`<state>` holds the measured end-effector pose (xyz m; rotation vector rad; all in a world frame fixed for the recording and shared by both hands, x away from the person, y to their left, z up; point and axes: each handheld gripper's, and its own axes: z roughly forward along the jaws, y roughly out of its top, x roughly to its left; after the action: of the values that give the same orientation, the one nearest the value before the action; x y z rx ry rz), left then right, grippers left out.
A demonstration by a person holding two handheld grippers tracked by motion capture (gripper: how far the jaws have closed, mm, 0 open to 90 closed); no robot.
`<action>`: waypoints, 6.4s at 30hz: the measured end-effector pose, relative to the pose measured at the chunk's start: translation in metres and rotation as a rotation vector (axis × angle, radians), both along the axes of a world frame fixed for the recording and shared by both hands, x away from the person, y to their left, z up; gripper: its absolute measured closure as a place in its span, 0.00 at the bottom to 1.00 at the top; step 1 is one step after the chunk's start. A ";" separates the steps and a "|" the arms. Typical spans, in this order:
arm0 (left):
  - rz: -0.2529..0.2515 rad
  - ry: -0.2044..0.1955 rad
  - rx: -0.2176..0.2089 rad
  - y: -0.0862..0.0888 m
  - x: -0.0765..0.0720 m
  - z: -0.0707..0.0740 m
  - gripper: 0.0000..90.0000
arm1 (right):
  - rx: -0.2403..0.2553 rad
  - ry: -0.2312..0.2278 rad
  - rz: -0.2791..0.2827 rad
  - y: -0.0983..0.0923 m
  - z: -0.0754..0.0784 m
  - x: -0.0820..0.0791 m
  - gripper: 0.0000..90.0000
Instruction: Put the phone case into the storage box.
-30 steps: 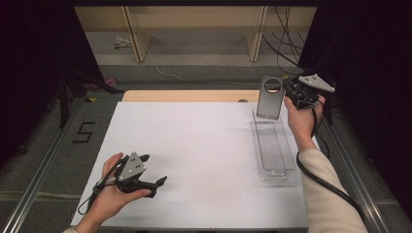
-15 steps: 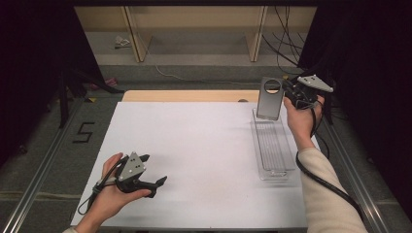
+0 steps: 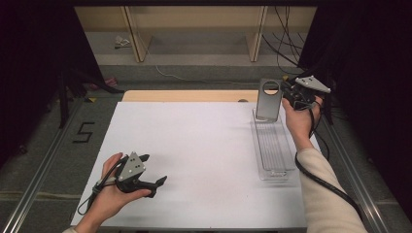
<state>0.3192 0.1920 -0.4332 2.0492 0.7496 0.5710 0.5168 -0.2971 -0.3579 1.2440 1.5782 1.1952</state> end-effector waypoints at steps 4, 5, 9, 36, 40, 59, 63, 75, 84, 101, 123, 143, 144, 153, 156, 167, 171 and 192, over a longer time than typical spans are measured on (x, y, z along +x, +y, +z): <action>-0.002 0.003 0.000 0.000 0.000 0.000 0.11 | -0.001 0.002 -0.003 0.000 -0.001 0.000 0.94; -0.001 0.002 -0.002 0.000 0.000 0.000 0.11 | -0.003 0.000 -0.004 0.000 -0.001 0.000 0.94; -0.001 0.003 -0.003 0.000 0.000 0.000 0.11 | -0.006 0.003 -0.003 0.000 -0.003 0.001 0.94; -0.001 0.001 -0.006 0.000 0.000 0.000 0.11 | -0.024 0.023 -0.004 0.003 -0.012 0.003 0.94; 0.000 0.000 -0.008 0.000 0.000 0.000 0.11 | -0.028 0.026 -0.004 0.004 -0.014 0.004 0.94; -0.002 0.004 -0.008 0.000 0.000 0.000 0.11 | -0.036 0.029 -0.007 0.004 -0.016 0.005 0.94; -0.003 0.006 -0.008 -0.001 0.000 -0.001 0.12 | -0.034 0.031 -0.008 0.003 -0.017 0.005 0.94; -0.003 0.004 -0.007 -0.001 0.000 0.000 0.12 | -0.025 0.028 -0.012 0.002 -0.016 0.004 0.94; -0.002 -0.001 -0.008 -0.001 0.000 0.001 0.12 | -0.030 0.035 -0.009 0.003 -0.018 0.006 0.94; 0.000 -0.001 -0.010 -0.001 0.000 0.002 0.12 | -0.034 0.040 -0.015 0.003 -0.021 0.006 0.94; -0.002 -0.004 -0.010 -0.001 0.000 0.002 0.12 | -0.038 0.052 -0.012 0.003 -0.025 0.007 0.94; -0.006 -0.006 -0.011 -0.001 -0.001 0.002 0.13 | -0.043 0.065 -0.013 0.003 -0.030 0.009 0.94; -0.006 -0.006 -0.011 -0.001 0.000 0.002 0.13 | -0.042 0.064 -0.014 0.003 -0.030 0.009 0.94; -0.007 -0.005 -0.012 -0.001 0.000 0.002 0.13 | -0.043 0.072 -0.014 0.002 -0.033 0.010 0.94; -0.007 -0.005 -0.012 -0.001 0.000 0.002 0.14 | -0.041 0.072 -0.014 0.002 -0.033 0.010 0.94; -0.007 -0.006 -0.011 -0.001 0.000 0.002 0.14 | -0.039 0.076 -0.018 0.000 -0.036 0.011 0.94; -0.007 -0.005 -0.011 -0.001 0.000 0.002 0.14 | -0.038 0.076 -0.018 0.000 -0.036 0.011 0.94; -0.005 -0.004 -0.013 0.000 0.000 0.002 0.14 | -0.025 0.080 0.001 0.000 -0.033 0.014 0.94</action>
<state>0.3190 0.1916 -0.4310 2.0370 0.7439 0.5656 0.5304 -0.2973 -0.3913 1.2885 1.6469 1.1355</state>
